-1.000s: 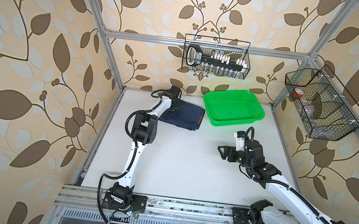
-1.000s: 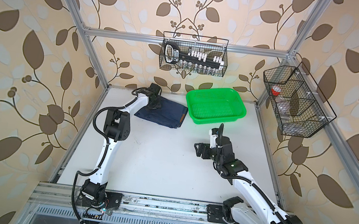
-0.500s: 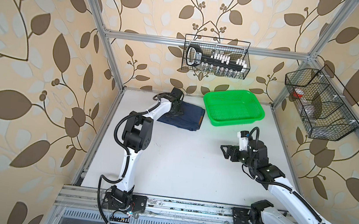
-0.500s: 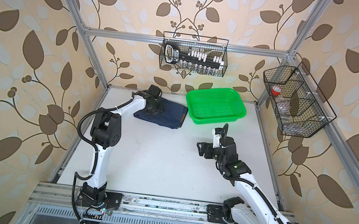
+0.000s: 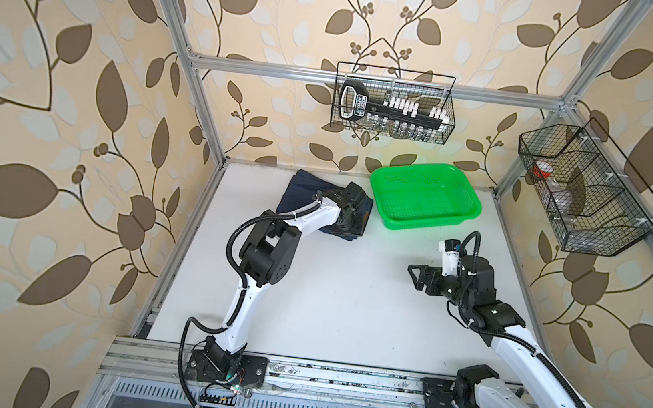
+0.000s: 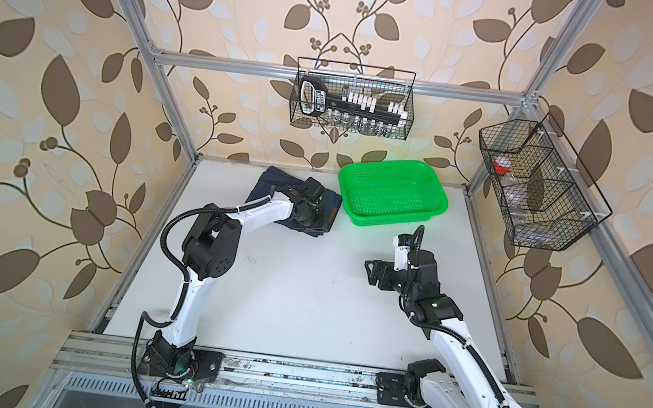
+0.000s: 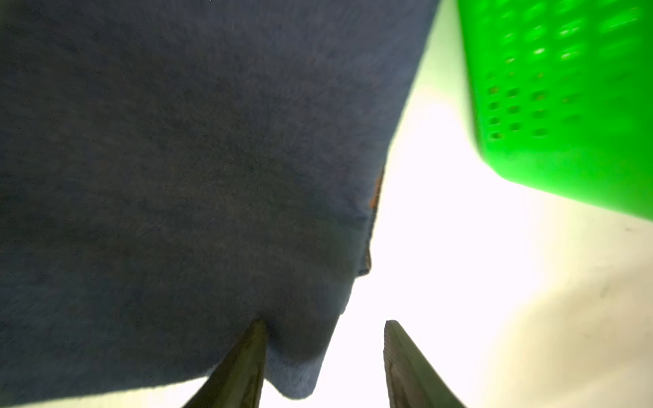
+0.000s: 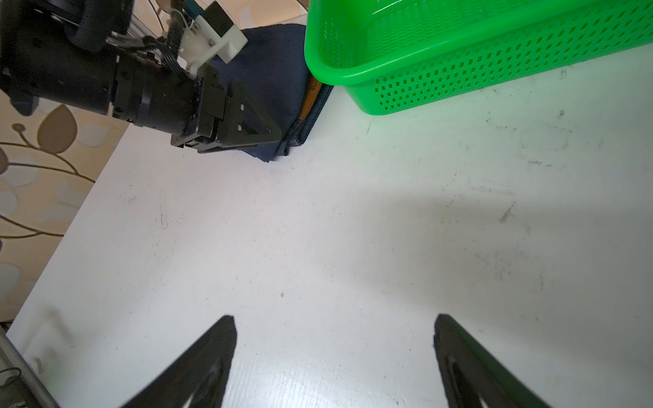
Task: Fold and stack the trousers
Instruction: 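Slide the folded jeans with the left gripper to beside the green basket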
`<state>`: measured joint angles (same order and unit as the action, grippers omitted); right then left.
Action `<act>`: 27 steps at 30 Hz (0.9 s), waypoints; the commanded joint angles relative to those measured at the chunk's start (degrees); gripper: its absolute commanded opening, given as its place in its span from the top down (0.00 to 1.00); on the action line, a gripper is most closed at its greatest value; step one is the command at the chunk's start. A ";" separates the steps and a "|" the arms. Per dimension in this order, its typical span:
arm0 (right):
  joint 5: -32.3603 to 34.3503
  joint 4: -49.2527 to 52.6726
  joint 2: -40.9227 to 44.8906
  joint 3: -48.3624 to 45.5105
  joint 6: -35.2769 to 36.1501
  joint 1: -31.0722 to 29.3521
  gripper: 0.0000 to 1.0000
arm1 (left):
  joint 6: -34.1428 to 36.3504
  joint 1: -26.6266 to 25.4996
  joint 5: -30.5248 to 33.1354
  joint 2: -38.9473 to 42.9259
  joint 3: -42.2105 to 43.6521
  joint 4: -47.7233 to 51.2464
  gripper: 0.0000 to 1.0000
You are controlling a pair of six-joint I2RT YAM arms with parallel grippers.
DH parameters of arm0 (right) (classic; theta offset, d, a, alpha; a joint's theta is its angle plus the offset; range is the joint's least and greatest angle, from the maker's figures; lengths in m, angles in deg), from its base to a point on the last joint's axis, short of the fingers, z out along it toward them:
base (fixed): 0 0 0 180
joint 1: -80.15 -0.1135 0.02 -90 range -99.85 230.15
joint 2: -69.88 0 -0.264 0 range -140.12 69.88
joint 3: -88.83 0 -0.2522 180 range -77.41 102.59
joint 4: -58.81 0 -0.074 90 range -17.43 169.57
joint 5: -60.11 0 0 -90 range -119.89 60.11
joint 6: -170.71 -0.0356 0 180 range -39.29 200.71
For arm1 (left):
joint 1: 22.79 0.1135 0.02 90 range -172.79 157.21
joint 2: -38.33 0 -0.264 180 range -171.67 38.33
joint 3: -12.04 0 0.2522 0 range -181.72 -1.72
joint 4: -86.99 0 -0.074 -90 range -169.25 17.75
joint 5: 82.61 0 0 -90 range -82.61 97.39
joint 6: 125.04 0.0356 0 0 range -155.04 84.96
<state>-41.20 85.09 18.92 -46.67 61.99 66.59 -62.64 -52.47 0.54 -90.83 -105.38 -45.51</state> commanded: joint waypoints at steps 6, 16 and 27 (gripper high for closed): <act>-1.64 0.68 0.39 1.23 1.51 0.61 0.12 | 1.76 3.41 1.41 -8.97 -10.04 0.96 0.46; -2.04 -0.69 -0.68 1.33 2.31 1.47 0.11 | 6.01 4.44 -0.27 -6.78 -16.38 4.23 0.41; 1.09 -8.50 -3.35 1.39 4.78 8.46 0.00 | 16.44 5.42 2.83 18.44 7.49 2.48 0.23</act>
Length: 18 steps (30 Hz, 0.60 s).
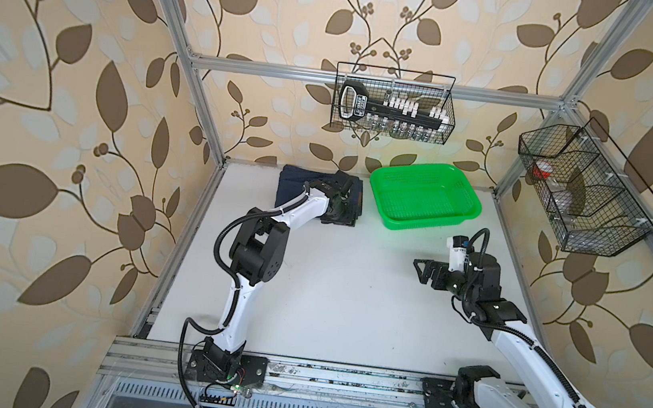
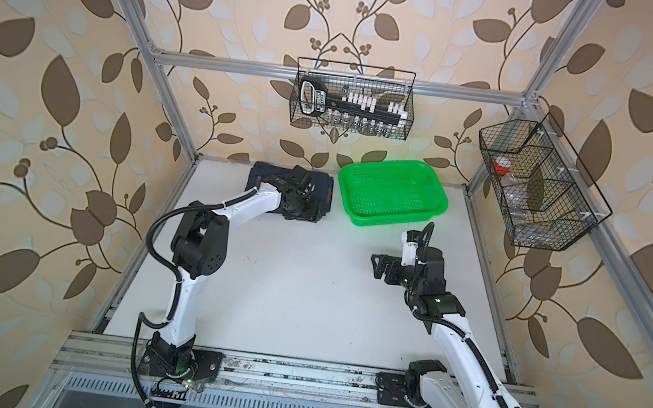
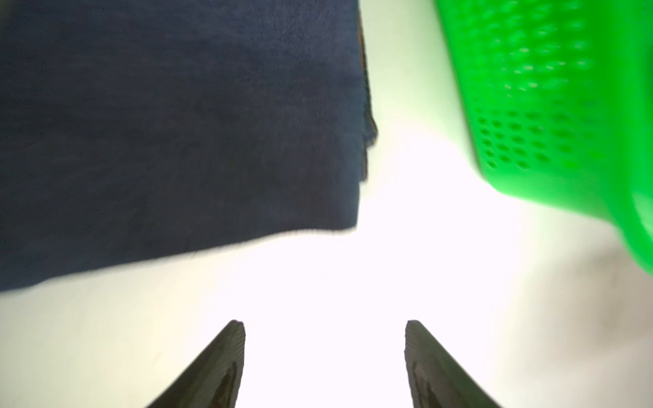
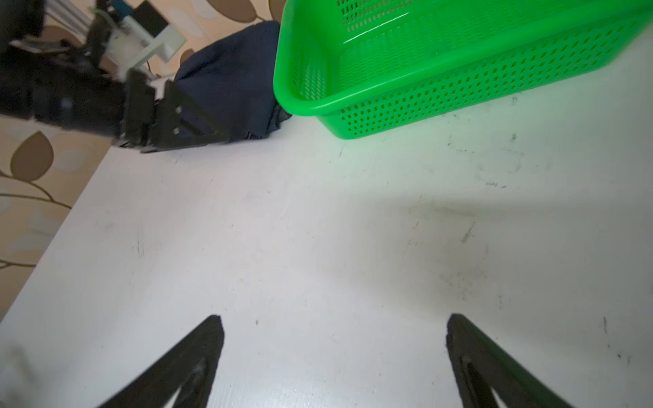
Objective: Fold and stack the trousers
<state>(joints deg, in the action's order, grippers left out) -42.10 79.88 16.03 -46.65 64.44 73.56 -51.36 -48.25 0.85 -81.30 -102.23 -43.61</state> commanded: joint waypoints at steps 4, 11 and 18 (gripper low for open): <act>10.08 -6.50 0.19 -1.14 4.92 3.79 0.00 | 8.15 3.38 5.42 20.44 18.91 -3.65 0.01; 27.26 -20.71 5.68 -13.15 7.62 5.42 0.00 | 12.78 11.09 11.22 40.51 44.04 -13.01 0.01; 27.19 -40.44 -2.82 -20.08 10.47 6.59 0.00 | 14.97 18.94 19.57 49.97 62.24 -27.02 0.01</act>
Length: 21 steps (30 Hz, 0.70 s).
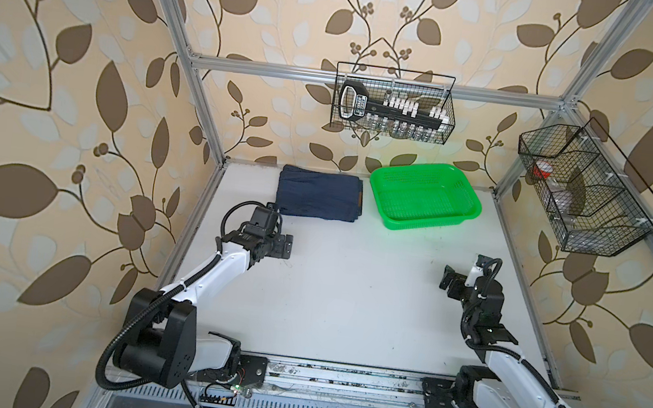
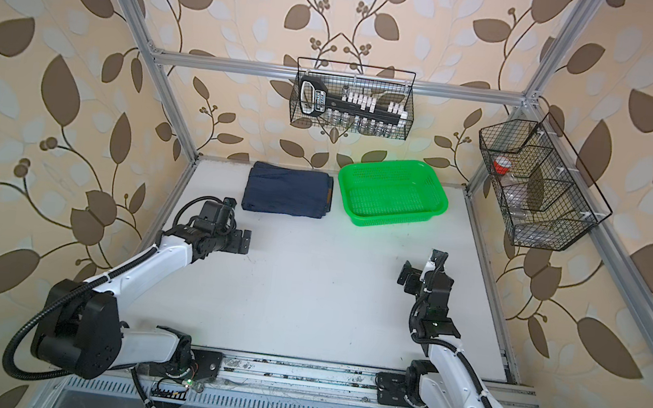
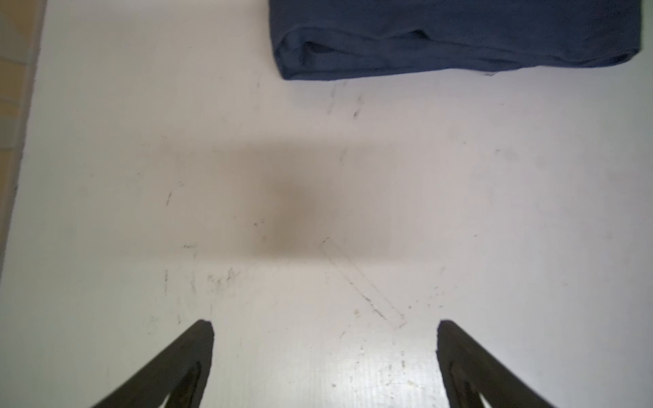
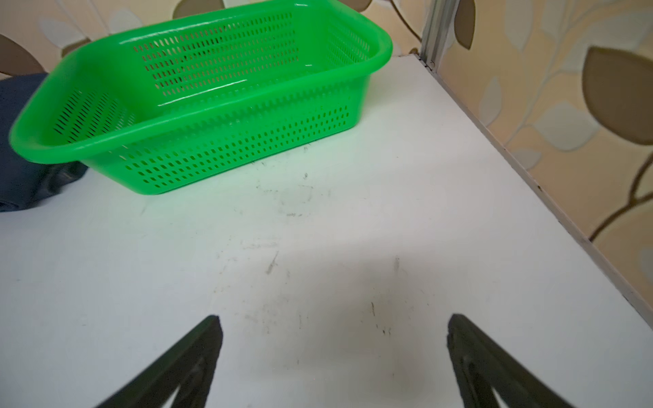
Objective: Fold and stack the trousers
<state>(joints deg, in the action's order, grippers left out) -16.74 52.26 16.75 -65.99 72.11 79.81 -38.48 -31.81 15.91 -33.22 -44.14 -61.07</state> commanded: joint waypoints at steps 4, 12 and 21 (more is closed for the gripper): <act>-0.78 -22.12 -10.83 0.05 4.75 0.34 0.00 | 4.63 4.30 7.51 3.34 15.37 -26.99 0.01; -8.87 -30.95 -20.68 1.75 6.77 0.76 0.00 | 3.39 7.06 3.16 -8.45 16.40 -50.28 0.01; -5.15 -40.86 -24.81 -1.82 7.92 -1.70 0.00 | 3.44 7.88 0.91 -12.81 16.07 -52.19 0.01</act>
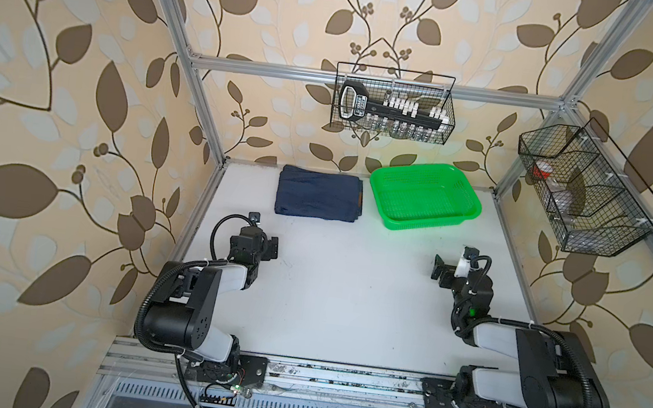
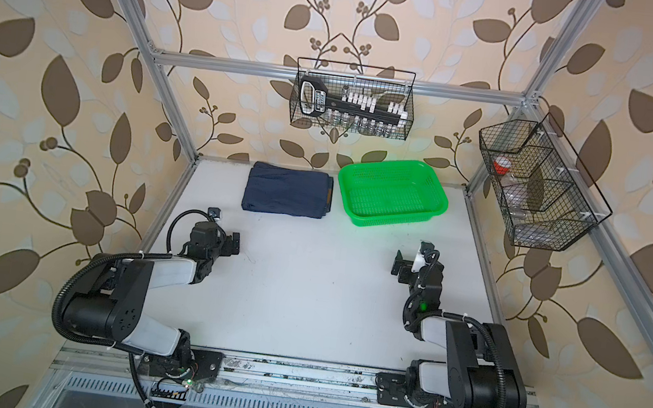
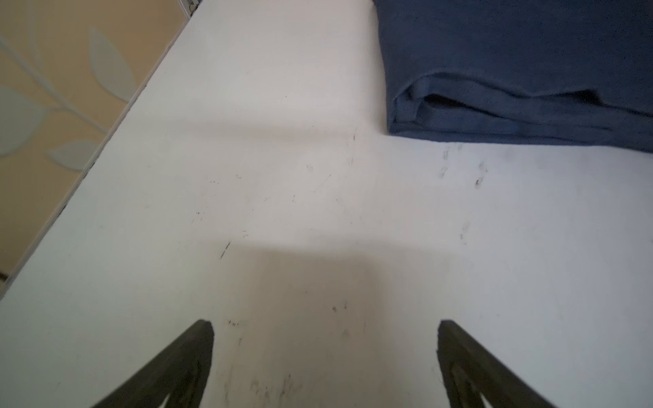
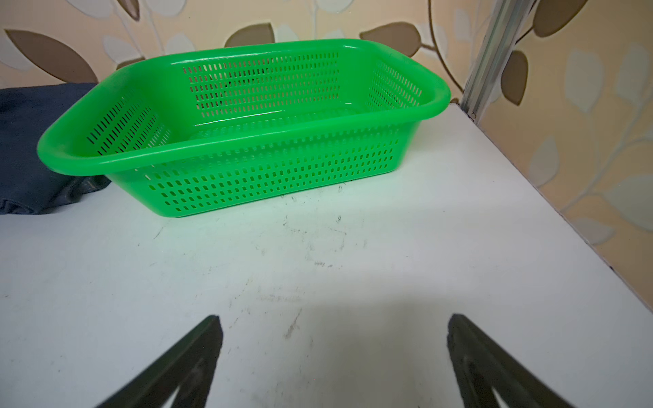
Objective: Fold and stack the trousers
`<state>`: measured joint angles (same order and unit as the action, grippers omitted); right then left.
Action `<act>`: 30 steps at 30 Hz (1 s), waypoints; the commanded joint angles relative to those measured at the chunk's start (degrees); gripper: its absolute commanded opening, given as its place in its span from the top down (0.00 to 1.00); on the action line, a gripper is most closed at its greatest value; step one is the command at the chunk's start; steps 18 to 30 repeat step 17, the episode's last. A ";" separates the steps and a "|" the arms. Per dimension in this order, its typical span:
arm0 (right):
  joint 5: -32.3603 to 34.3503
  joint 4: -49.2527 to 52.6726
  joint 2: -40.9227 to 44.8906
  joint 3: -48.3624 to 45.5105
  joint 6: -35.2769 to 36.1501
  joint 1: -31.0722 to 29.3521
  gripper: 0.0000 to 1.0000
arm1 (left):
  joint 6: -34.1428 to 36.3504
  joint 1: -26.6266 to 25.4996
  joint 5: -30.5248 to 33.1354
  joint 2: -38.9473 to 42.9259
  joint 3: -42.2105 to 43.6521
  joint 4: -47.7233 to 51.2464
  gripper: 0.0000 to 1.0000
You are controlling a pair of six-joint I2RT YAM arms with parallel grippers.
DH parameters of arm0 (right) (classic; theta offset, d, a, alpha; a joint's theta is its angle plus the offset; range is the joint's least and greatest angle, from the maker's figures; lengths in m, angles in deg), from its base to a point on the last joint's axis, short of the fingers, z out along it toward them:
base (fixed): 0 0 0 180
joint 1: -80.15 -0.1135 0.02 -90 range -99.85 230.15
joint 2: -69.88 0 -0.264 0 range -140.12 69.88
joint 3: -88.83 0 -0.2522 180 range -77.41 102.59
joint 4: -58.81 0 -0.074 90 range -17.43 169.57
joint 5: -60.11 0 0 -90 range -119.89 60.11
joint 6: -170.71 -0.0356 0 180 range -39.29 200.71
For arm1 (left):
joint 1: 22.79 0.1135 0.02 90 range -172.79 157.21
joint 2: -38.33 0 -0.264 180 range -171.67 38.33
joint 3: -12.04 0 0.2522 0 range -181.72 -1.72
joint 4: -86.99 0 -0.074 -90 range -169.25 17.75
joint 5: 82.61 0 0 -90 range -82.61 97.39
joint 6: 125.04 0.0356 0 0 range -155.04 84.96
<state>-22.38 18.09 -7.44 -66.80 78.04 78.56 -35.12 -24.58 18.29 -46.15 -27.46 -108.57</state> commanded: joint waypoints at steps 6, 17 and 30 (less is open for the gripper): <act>1.40 -5.60 -0.11 -0.93 2.08 -0.66 0.00 | -0.05 0.89 -1.52 0.11 -0.81 -4.40 0.01; -0.85 -5.58 -0.37 -0.65 1.89 0.16 0.00 | 0.46 0.90 -2.84 0.88 -1.53 -2.39 0.01; -0.85 -5.58 -0.37 -0.65 1.89 0.16 0.00 | 0.46 0.90 -2.84 0.88 -1.53 -2.39 0.01</act>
